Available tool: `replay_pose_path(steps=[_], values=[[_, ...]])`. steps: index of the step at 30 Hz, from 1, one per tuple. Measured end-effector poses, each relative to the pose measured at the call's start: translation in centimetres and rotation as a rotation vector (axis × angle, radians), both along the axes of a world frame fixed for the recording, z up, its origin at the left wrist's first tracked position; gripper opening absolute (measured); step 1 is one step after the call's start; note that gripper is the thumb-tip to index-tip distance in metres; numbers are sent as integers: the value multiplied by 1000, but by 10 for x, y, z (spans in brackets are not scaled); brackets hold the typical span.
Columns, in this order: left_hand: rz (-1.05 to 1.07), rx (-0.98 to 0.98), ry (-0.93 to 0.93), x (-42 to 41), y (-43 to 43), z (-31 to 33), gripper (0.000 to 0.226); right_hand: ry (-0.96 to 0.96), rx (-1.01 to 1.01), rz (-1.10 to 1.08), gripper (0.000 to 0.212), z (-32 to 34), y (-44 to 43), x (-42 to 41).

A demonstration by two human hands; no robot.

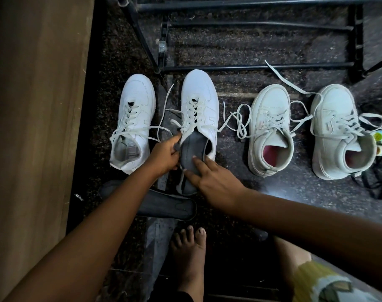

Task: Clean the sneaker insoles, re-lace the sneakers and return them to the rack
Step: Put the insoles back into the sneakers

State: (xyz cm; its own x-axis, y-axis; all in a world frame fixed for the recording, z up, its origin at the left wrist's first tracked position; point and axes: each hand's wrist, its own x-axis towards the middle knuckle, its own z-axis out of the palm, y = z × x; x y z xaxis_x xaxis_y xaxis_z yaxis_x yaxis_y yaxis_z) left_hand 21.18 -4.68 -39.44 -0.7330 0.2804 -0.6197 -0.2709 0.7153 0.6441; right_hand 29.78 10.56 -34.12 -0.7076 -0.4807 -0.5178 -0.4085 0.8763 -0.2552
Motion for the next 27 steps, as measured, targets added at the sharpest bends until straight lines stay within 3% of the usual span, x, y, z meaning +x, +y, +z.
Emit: replay_pose_path(steps=[8, 14, 21, 24, 27], values=[[-11, 13, 3, -1, -3, -5, 60, -5, 62, -1, 59, -26, 4, -40], [-9, 9, -30, -2, -5, -3, 60, -191, 116, -59, 87, -21, -5, -56], [7, -35, -88, -3, -1, -1, 59, -329, 58, -92, 67, -19, -3, -78], [-27, -59, -54, -1, 0, 1, 61, -211, 8, -107, 64, -28, 0, -78], [-26, -88, 1, 1, 0, -1, 58, 73, 118, 47, 50, -28, 0, -63]])
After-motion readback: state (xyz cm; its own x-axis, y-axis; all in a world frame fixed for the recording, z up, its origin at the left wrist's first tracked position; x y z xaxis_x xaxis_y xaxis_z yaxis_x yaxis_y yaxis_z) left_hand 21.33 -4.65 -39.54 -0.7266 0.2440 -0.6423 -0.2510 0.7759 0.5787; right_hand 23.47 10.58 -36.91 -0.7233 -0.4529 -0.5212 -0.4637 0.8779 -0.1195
